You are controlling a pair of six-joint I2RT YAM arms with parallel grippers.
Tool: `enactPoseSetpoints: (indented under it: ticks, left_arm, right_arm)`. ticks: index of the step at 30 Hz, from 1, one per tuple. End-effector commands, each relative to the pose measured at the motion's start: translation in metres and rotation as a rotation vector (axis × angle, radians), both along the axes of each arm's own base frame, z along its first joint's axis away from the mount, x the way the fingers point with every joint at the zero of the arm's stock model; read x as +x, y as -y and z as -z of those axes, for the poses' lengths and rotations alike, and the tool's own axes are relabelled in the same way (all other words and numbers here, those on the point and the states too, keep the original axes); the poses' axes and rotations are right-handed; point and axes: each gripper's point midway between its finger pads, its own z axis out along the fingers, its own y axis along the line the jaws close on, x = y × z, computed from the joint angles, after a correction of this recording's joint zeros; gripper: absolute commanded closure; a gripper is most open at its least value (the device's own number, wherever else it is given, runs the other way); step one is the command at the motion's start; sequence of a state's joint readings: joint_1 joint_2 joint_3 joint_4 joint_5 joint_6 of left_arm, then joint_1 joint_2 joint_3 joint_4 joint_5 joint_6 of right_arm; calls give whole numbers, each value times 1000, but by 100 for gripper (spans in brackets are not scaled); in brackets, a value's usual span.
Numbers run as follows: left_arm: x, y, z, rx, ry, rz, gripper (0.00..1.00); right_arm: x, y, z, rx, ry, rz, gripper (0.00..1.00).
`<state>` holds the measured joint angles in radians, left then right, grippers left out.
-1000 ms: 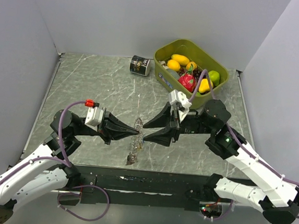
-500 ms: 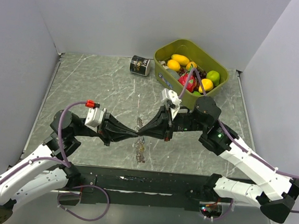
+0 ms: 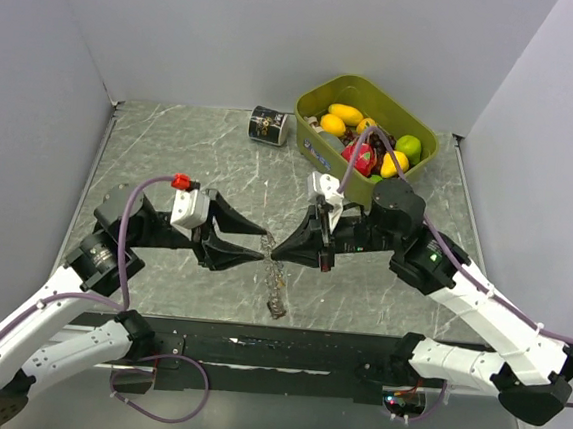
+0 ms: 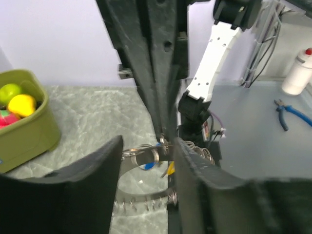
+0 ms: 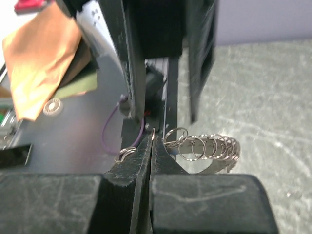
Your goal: Put the keys on the keyring
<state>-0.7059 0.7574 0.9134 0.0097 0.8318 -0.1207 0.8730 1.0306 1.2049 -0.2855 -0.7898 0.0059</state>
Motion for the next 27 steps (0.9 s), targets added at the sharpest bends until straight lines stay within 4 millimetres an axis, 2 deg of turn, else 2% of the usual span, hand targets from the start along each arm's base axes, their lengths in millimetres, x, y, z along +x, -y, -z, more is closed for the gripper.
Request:
enactPoseSetpoints:
  ticks: [1,2,4,5,7,8,14,22,27]
  left_arm:
    - [9,-3,7,112,17,-44,46]
    - [10,-5,2,115,40,-48,46]
    - [12,-4,9,160,14,-45,49]
    - [12,-4,4,164,38,-46,50]
    - [14,-2,12,212,8,-28,52]
    - [13,-2,7,214,22,-19,54]
    - [5,2,13,251,-6,56,61]
    - [-5,4,14,231,-34,117,58]
    - [-8,6,16,221,-51,142,60]
  right_arm:
    - [-4,6,-9,-47,55,-17,100]
    - [-3,6,-7,-59,52,-18,100]
    - [-1,5,-6,-75,54,-20,100]
    - [-1,5,-3,-88,47,-20,100]
    - [0,4,-2,-95,51,-17,100]
    - [2,4,-1,-98,50,-8,100]
    - [8,3,5,-115,44,16,100]
    - [13,1,7,-112,44,41,100]
    - [14,0,6,-107,42,45,100]
